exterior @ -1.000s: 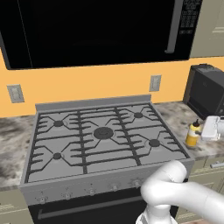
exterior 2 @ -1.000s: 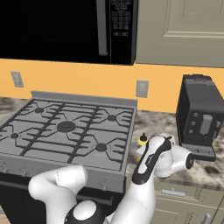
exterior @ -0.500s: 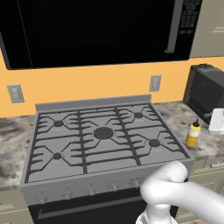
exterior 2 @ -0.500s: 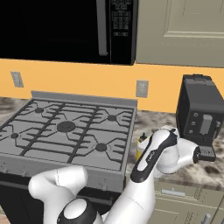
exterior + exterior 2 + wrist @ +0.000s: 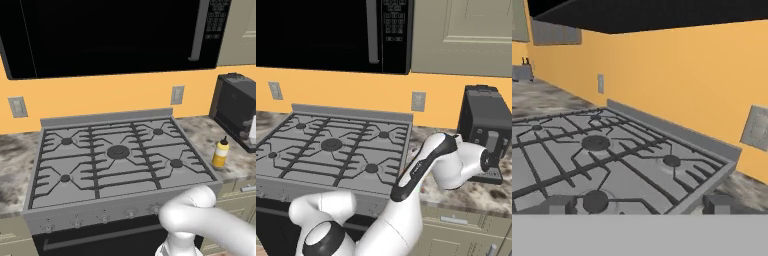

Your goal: Take 2 condiments from the cabinet and move them on the counter near the stove.Make sure the condiments are lined up with each other, next to each other.

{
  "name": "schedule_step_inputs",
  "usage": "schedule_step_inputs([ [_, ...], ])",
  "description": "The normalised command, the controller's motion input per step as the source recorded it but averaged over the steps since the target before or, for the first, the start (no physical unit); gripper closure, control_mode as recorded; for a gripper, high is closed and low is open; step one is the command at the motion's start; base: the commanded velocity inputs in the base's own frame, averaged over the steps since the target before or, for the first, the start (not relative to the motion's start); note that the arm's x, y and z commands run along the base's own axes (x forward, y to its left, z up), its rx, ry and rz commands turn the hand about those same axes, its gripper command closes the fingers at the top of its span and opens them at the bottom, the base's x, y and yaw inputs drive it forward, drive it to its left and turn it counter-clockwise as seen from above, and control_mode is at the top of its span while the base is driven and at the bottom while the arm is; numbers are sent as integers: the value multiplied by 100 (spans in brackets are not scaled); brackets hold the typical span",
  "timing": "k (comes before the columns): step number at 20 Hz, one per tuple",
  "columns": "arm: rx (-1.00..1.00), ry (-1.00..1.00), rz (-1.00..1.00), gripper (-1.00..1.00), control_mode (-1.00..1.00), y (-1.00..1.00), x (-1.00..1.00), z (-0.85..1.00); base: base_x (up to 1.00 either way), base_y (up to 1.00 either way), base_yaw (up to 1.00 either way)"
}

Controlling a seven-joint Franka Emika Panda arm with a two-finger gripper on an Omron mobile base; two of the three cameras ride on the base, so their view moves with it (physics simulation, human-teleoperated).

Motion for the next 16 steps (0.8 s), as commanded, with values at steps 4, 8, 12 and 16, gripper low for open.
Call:
schedule_step_inputs([
  [4,-10,53,-19,-100,-100,62,-9,38,0,0,0],
  [8,-13,44,-22,-100,-100,93,-1,2,0,0,0],
  [12,-3,19,-27,-100,-100,87,-3,0,0,0,0],
  [16,-2,20,-29,-100,-100,81,0,0,0,0,0],
])
